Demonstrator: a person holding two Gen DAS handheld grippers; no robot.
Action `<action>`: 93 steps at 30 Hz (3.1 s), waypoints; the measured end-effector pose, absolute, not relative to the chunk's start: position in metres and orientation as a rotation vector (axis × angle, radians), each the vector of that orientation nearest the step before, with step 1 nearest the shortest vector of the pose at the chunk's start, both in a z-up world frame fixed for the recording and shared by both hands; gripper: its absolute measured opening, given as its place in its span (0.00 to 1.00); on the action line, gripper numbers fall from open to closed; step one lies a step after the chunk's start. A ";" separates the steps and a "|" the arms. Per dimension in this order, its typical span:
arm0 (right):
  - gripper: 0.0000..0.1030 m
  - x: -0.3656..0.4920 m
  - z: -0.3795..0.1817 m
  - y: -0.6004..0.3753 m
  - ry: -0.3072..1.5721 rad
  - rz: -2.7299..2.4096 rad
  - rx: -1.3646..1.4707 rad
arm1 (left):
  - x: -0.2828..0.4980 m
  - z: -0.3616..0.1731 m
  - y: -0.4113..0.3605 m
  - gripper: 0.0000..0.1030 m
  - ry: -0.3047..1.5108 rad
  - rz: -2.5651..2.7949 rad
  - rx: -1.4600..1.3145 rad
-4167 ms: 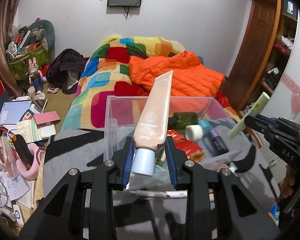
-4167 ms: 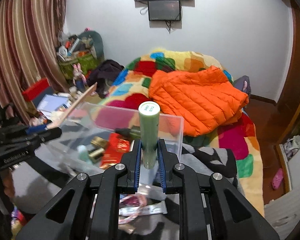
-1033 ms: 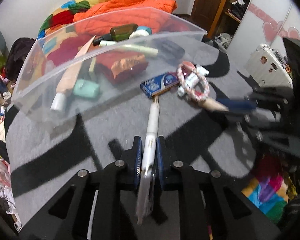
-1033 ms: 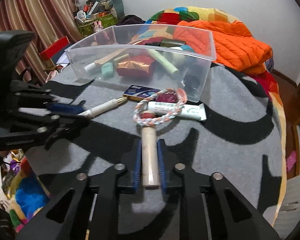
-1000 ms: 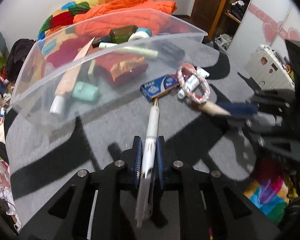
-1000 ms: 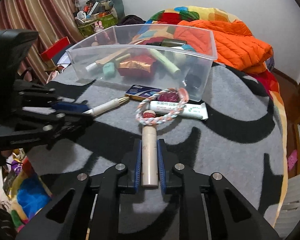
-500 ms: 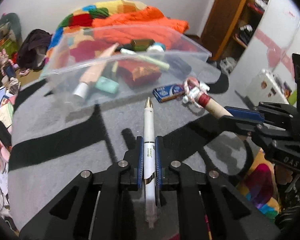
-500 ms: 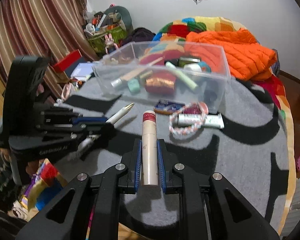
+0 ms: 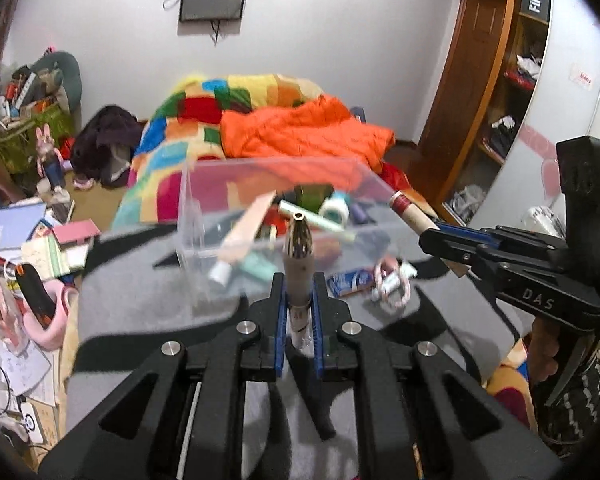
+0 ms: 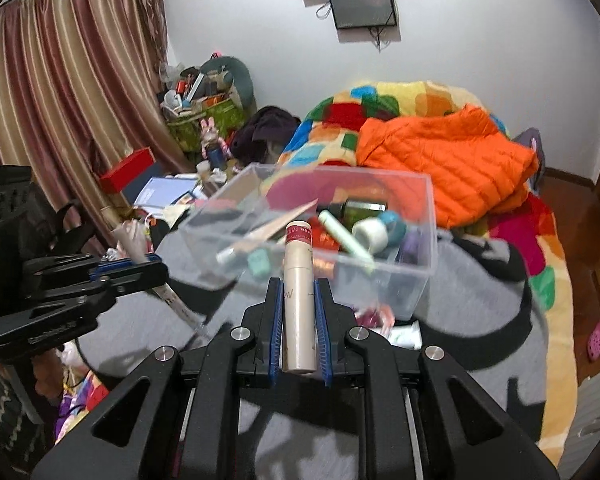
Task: Organize objects
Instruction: 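Carry the pen and wooden stick into the clear box and open both grippers, then grasp the braided rope bracelet with the right gripper while the left grasps the white toothpaste tube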
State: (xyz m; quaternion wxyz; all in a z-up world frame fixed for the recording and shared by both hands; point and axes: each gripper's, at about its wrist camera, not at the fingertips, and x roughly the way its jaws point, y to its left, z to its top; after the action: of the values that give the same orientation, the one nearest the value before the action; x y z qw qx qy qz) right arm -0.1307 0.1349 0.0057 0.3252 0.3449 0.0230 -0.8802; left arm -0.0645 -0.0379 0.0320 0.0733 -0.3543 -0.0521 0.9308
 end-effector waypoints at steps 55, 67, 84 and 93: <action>0.40 -0.190 0.003 0.144 0.182 -2.373 0.963 | -0.123 0.039 -0.024 0.60 -0.008 2.851 -1.091; 0.42 -0.187 -0.055 0.153 0.174 -2.329 1.142 | -0.106 -0.023 0.003 0.60 -0.049 2.703 -1.311; 0.11 -0.183 -0.064 0.161 0.089 -2.285 1.139 | -0.117 -0.045 0.019 0.60 -0.028 2.605 -1.392; 0.11 -0.172 -0.042 0.210 -0.044 -2.358 1.102 | -0.144 -0.044 0.065 0.60 0.118 2.497 -1.354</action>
State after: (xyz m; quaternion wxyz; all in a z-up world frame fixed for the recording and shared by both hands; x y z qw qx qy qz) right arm -0.1723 0.2102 -0.0425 0.2662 0.4081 -0.0164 -0.8731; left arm -0.1443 0.0654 -0.0441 0.1489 -0.4711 0.0410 0.8685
